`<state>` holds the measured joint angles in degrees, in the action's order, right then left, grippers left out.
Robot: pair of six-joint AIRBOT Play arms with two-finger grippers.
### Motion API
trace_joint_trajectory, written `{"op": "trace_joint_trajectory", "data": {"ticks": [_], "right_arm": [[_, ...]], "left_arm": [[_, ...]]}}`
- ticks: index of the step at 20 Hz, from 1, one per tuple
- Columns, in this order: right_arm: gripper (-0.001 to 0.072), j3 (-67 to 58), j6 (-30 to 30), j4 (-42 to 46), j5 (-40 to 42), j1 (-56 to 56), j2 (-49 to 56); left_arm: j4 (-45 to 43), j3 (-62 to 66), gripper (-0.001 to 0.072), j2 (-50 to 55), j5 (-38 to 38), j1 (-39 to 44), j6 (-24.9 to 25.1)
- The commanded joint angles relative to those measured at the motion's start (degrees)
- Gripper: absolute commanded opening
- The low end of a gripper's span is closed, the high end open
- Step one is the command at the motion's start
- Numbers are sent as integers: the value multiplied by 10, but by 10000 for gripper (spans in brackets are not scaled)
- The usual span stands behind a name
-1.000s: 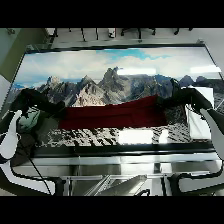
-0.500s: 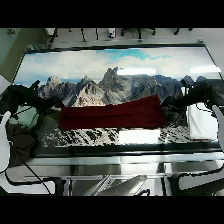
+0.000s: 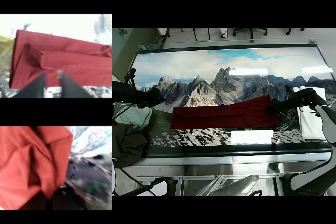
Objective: Fold the shirts.
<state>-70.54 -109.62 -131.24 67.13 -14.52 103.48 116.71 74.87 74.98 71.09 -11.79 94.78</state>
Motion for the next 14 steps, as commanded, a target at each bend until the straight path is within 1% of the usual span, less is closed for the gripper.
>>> {"op": "trace_joint_trajectory", "data": {"ticks": [1,2,3,5,7,11,13,14], "right_arm": [[24,-1,-15,-15,-39,12,14],[24,-3,-15,-15,-43,12,14],[24,-7,-15,-15,-42,11,13],[24,-21,-15,-15,-28,9,9],[23,-41,-15,-15,-2,9,-8],[23,-96,-14,-15,67,9,-85],[23,-132,-14,-15,106,10,-131],[23,-151,-14,-19,125,11,-154]], "left_arm": [[5,0,103,-28,-32,50,3],[5,0,100,-28,-47,76,3],[4,0,17,-28,-65,104,3],[5,0,17,-16,-107,161,3],[3,0,16,17,-142,226,3],[6,7,15,142,-221,338,3],[16,56,15,222,-234,393,3],[34,87,15,257,-238,417,3]]}}
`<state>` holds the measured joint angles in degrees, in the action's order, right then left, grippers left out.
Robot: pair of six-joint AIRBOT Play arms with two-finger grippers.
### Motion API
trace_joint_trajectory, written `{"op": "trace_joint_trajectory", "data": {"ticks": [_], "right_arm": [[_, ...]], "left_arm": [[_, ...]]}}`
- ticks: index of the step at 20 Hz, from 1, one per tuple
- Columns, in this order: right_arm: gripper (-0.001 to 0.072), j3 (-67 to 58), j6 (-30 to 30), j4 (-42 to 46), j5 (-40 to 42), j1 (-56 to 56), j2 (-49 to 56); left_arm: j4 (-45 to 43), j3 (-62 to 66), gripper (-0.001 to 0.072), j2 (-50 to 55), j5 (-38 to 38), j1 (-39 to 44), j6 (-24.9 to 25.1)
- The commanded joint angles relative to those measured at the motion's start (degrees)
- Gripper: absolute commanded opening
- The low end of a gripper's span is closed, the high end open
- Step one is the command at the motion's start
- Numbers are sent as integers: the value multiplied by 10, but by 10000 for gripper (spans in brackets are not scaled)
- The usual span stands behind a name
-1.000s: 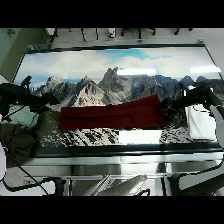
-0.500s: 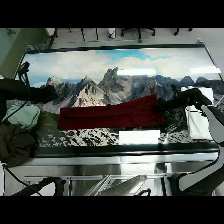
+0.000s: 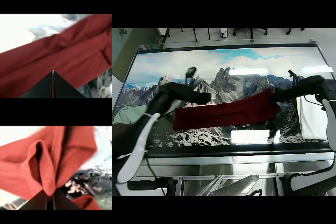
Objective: Fold the shirts.
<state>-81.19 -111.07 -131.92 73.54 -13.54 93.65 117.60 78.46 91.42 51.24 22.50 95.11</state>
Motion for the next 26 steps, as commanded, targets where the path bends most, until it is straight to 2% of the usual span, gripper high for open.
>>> {"op": "trace_joint_trajectory", "data": {"ticks": [1,3,6,9,12,15,18,20,22,26], "right_arm": [[24,-61,0,-19,76,1,-76],[23,-90,5,-35,91,2,-114],[24,-114,12,-36,92,2,-152],[23,-113,23,-33,107,2,-159],[24,-112,24,-33,116,2,-152],[23,-111,39,-32,119,2,-142],[23,-99,50,-32,119,21,-138],[23,-99,50,-32,110,45,-136],[24,-99,68,-33,77,82,-134],[24,-99,107,-36,-33,222,-111]], "left_arm": [[39,84,15,127,-43,97,0],[41,163,15,198,-37,139,-2],[42,270,15,278,3,173,-38],[42,353,15,329,24,189,-71],[42,398,15,344,59,185,-81],[39,368,15,288,89,151,-74],[34,347,15,193,141,89,-27],[-6,331,15,114,177,38,-21],[-56,303,15,21,210,-21,-21],[-70,210,15,-158,209,-144,-20]]}}
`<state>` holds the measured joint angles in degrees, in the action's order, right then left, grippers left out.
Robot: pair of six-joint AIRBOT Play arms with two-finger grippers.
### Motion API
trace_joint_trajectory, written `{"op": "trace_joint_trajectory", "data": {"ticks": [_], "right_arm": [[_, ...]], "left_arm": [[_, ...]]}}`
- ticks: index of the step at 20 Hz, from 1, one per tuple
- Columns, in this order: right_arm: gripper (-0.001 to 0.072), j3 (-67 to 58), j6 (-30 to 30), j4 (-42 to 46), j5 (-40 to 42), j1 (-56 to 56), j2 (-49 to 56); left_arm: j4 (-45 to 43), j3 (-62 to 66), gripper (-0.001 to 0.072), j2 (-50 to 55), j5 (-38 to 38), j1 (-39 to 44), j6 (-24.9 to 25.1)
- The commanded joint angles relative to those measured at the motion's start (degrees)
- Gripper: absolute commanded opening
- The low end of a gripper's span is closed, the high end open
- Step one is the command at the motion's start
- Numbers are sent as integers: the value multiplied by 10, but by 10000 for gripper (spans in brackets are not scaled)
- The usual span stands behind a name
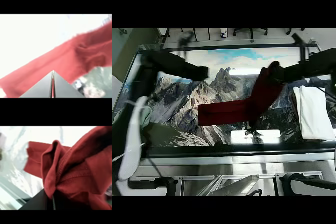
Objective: Fold the shirts.
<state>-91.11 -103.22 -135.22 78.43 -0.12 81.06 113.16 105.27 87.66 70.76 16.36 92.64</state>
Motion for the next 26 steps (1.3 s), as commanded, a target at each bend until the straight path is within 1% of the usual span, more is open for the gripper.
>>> {"op": "trace_joint_trajectory", "data": {"ticks": [1,3,5,6,7,8,9,10,13,14,16,18,20,22,26], "right_arm": [[24,1,42,-3,-131,138,29],[24,1,58,-3,-269,257,80],[31,1,60,0,-443,382,167],[211,-1,69,0,-507,430,215],[537,-5,85,0,-535,465,260],[590,-7,93,0,-525,479,285],[520,-7,97,7,-491,476,292],[485,-7,97,21,-453,457,286],[488,-7,97,59,-329,350,228],[522,-7,97,73,-290,306,204],[704,-6,107,98,-207,203,158],[704,-6,117,116,-135,114,141],[704,6,131,116,-77,48,149],[704,19,130,100,-59,18,173],[704,23,113,55,-58,29,246]], "left_arm": [[-26,-83,15,-158,7,-108,6],[-26,-141,15,-229,-8,-150,16],[-25,-210,15,-290,-31,-176,21],[-24,-247,15,-316,-43,-183,21],[-24,-279,15,-338,-53,-186,21],[-24,-311,15,-358,-62,-186,21],[-24,-335,16,-375,-67,-185,22],[-24,-358,15,-394,-72,-186,25],[-21,-405,15,-445,-100,-186,25],[-21,-411,15,-458,-104,-185,25],[-21,-413,15,-482,-102,-185,25],[-21,-413,15,-503,-101,-185,25],[-21,-413,15,-522,-95,-185,24],[-21,-413,15,-535,-90,-185,24],[-21,-413,15,-544,-90,-185,17]]}}
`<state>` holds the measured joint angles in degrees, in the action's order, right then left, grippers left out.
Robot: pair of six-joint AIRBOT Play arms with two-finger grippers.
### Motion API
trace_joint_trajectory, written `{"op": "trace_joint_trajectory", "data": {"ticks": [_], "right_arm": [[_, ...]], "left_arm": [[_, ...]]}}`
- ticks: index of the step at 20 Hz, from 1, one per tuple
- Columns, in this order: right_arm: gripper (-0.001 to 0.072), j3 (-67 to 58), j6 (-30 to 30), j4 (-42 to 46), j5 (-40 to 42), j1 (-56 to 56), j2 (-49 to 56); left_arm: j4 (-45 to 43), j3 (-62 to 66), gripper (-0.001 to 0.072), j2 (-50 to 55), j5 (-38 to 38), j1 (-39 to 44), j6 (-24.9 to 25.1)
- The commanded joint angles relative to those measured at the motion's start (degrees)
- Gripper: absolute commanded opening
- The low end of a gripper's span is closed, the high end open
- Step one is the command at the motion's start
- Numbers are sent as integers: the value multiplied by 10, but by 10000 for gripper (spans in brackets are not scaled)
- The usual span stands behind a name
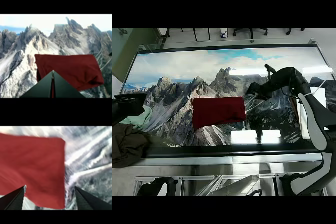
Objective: Fold the shirts.
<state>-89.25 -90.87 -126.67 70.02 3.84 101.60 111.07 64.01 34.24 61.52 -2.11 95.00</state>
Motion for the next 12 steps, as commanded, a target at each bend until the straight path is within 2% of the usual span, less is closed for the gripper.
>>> {"op": "trace_joint_trajectory", "data": {"ticks": [1,9,10,12], "right_arm": [[704,5,-19,-53,26,-3,59],[696,4,-21,-98,-6,60,116],[612,4,-21,-101,-6,60,116],[122,4,-21,-101,-7,59,116]], "left_arm": [[0,-1,15,-10,2,-1,-9],[0,-1,15,-10,8,-1,-10],[0,-1,15,-10,10,-1,-10],[0,-1,15,-10,14,-1,-10]]}}
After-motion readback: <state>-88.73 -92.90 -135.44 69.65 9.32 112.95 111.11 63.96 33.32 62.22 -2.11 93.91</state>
